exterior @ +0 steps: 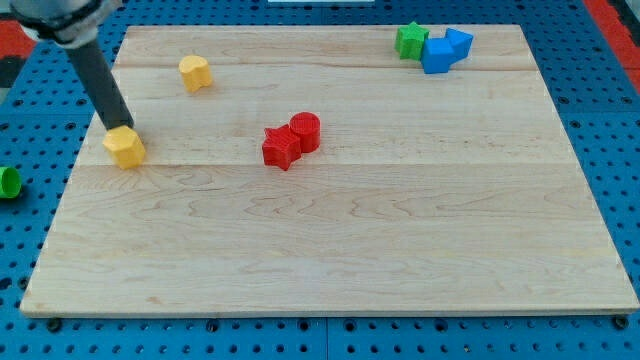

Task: Move the yellow hexagon to the bottom center

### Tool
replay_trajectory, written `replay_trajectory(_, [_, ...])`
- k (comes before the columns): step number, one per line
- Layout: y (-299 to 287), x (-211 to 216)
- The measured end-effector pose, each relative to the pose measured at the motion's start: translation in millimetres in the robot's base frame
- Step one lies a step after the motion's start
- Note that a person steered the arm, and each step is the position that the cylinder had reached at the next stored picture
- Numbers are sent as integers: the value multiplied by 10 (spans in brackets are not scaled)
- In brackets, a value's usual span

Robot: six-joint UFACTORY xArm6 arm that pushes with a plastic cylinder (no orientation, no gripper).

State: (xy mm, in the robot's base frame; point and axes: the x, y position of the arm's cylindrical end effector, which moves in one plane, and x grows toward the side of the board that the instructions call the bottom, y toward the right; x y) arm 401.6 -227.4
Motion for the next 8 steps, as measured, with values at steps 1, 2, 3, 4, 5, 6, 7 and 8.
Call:
replay_trajectory(1, [406, 448])
replay_trajectory(2, [199, 355])
replay_trajectory(3, [-18, 672])
replay_trajectory(4, [292, 915])
replay_trajectory(5, [-266, 940])
replay_trajectory(6, [26, 1312])
replay_trajectory(7, [914, 1460])
replay_trajectory(8, [1009, 1125])
